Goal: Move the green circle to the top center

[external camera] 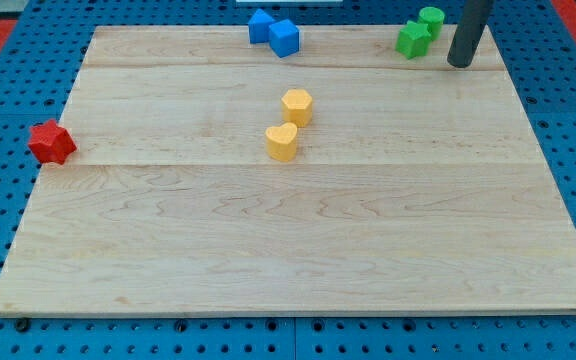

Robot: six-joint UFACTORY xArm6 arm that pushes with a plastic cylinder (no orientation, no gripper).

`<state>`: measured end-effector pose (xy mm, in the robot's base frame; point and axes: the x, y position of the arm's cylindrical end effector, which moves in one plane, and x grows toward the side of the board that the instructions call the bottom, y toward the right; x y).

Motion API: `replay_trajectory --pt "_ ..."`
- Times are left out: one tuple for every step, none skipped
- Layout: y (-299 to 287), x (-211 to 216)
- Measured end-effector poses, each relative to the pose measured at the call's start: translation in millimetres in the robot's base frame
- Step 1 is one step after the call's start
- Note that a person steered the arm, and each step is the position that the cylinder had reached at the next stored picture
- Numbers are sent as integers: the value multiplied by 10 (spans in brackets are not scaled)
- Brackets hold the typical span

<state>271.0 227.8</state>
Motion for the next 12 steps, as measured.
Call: replay_trajectory --pt "14 0" --pt "156 7" --pt "121 3" --pt "-874 358" --pt "-1306 391" --pt "-28 321" --pt "672 -640" --pt "671 -773" --pt "561 -799" --pt "398 -801" --pt "-179 -733" --pt "-306 -531"
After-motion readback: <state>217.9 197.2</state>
